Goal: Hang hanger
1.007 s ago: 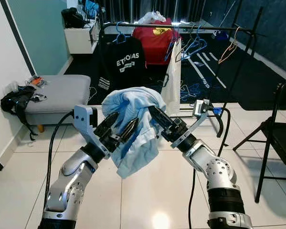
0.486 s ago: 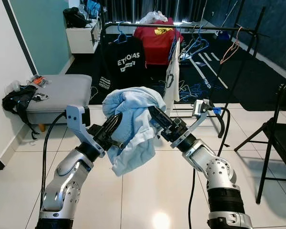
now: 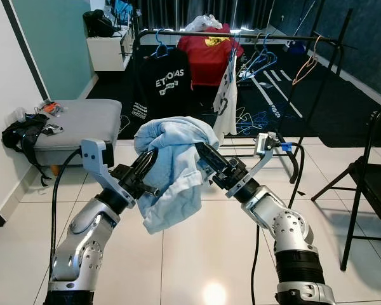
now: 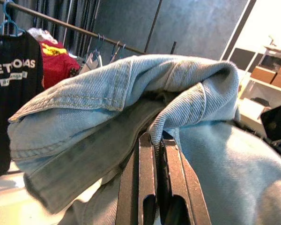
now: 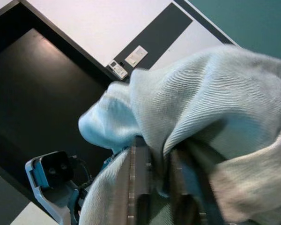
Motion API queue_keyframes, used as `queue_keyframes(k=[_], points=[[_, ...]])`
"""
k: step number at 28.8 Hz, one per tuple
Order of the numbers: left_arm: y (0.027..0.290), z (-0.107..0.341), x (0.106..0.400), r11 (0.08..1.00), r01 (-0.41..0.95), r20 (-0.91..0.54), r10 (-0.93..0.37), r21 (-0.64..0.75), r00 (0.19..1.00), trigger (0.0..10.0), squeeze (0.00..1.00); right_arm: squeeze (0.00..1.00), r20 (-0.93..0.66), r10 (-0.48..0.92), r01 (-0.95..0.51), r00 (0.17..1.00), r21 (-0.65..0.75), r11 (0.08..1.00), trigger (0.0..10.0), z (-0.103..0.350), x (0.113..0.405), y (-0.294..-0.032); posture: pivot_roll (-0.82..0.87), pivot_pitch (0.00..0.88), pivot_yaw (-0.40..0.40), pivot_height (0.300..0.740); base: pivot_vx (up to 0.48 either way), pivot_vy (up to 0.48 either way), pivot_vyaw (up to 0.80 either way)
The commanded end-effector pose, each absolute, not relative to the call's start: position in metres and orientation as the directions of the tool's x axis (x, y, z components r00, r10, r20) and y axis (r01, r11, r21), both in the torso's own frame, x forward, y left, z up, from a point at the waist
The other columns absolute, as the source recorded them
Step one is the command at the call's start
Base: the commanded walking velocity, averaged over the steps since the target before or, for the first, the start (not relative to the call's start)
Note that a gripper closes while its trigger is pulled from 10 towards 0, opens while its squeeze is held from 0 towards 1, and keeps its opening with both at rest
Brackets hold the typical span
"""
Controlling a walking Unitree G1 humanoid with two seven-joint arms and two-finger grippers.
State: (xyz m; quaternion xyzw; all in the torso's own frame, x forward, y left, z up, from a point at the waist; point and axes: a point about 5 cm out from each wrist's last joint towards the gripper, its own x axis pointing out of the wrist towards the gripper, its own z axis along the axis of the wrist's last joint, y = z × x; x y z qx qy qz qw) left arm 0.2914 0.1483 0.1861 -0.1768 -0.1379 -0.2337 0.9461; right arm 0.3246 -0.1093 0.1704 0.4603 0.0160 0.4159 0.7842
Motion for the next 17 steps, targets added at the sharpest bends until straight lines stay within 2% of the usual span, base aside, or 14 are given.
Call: queue_keyframes(k=[1,4,6,7,8,9,10,11,12,13,14,15,16,17], points=[[0.158,0.190,0.292,0.845,0.461,0.366,-0.353,-0.271,0.861,0.0,0.00,1.00,0.362,0.650,-0.632,0.668,0.737,0.239,10.0,0.173,0.328,-0.112,0.06,0.000,-0.017,0.740,0.000,0.000,0.00],[0.161,0.191,0.294,0.851,0.444,0.369,-0.331,-0.280,0.868,0.0,0.00,1.00,0.293,0.649,-0.605,0.702,0.726,0.326,10.0,0.164,0.328,-0.113,0.06,0.000,-0.017,0.740,0.000,0.000,0.00],[0.162,0.191,0.294,0.853,0.440,0.370,-0.326,-0.282,0.870,0.0,0.00,1.00,0.268,0.649,-0.593,0.712,0.724,0.352,10.0,0.160,0.329,-0.114,0.06,0.000,-0.017,0.740,0.000,0.000,0.00],[0.165,0.192,0.296,0.856,0.431,0.372,-0.316,-0.283,0.873,0.0,0.00,0.00,0.203,0.653,-0.568,0.730,0.712,0.413,10.0,0.151,0.328,-0.115,0.06,0.000,-0.016,0.740,0.000,0.000,0.00],[0.167,0.193,0.297,0.860,0.422,0.376,-0.304,-0.286,0.875,0.0,0.00,0.00,0.116,0.651,-0.530,0.750,0.694,0.487,10.0,0.139,0.327,-0.117,0.06,0.000,-0.015,0.740,0.000,0.000,0.00],[0.167,0.193,0.297,0.860,0.422,0.376,-0.304,-0.286,0.875,0.0,0.00,0.00,0.116,0.651,-0.530,0.750,0.694,0.487,10.0,0.139,0.327,-0.117,0.06,0.000,-0.015,0.740,0.000,0.000,0.00],[0.170,0.194,0.299,0.865,0.410,0.377,-0.290,-0.290,0.879,0.0,0.00,0.00,0.025,0.637,-0.484,0.771,0.673,0.560,10.0,0.126,0.327,-0.120,0.06,0.000,-0.012,0.740,0.000,0.000,0.00],[0.175,0.195,0.302,0.874,0.377,0.373,-0.254,-0.307,0.892,0.0,0.00,0.00,-0.141,0.564,-0.355,0.814,0.648,0.674,10.0,0.104,0.327,-0.130,0.06,0.000,-0.010,0.740,0.000,0.000,0.00],[0.175,0.195,0.302,0.874,0.377,0.373,-0.254,-0.307,0.892,0.0,0.00,0.00,-0.141,0.564,-0.355,0.814,0.648,0.674,10.0,0.104,0.327,-0.130,0.06,0.000,-0.010,0.740,0.000,0.000,0.00],[0.182,0.194,0.306,0.888,0.326,0.349,-0.208,-0.325,0.914,0.0,0.00,0.00,-0.290,0.463,-0.219,0.837,0.599,0.770,10.0,0.083,0.326,-0.142,0.05,0.000,-0.007,0.740,0.000,0.000,0.00],[0.182,0.194,0.306,0.888,0.326,0.349,-0.208,-0.325,0.914,0.0,0.00,0.00,-0.290,0.463,-0.219,0.837,0.599,0.770,10.0,0.083,0.326,-0.142,0.05,0.000,-0.007,0.740,0.000,0.000,0.00],[0.188,0.190,0.311,0.903,0.267,0.309,-0.162,-0.337,0.937,0.0,0.00,0.00,-0.385,0.376,-0.124,0.843,0.541,0.832,10.0,0.069,0.323,-0.154,0.05,0.000,-0.006,0.740,0.000,0.000,0.00],[0.188,0.190,0.311,0.903,0.267,0.309,-0.162,-0.337,0.937,0.0,0.00,0.00,-0.385,0.376,-0.124,0.843,0.541,0.832,10.0,0.069,0.323,-0.154,0.05,0.000,-0.006,0.740,0.000,0.000,0.00],[0.195,0.182,0.317,0.923,0.181,0.216,-0.111,-0.338,0.970,0.0,0.00,0.00,-0.439,0.309,-0.055,0.844,0.501,0.863,10.0,0.058,0.320,-0.164,0.06,0.000,-0.003,0.740,0.000,0.000,0.00]])
